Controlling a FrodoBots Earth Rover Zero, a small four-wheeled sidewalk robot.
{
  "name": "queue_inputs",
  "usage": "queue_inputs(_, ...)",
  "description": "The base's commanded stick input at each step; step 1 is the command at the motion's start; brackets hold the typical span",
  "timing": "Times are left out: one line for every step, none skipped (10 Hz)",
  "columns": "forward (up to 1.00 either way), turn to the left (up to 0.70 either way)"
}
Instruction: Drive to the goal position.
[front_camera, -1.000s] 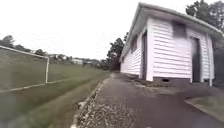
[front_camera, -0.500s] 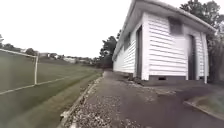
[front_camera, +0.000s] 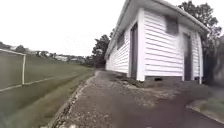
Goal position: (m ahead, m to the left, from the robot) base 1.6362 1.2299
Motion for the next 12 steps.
queue_inputs(0.7, -0.34)
queue_inputs(0.7, -0.34)
queue_inputs(0.7, -0.34)
queue_inputs(0.7, -0.34)
queue_inputs(0.7, -0.34)
queue_inputs(0.7, -0.34)
queue_inputs(0.7, -0.34)
queue_inputs(0.7, -0.34)
queue_inputs(0.7, -0.34)
queue_inputs(0.7, -0.34)
queue_inputs(0.7, -0.34)
queue_inputs(0.7, -0.34)
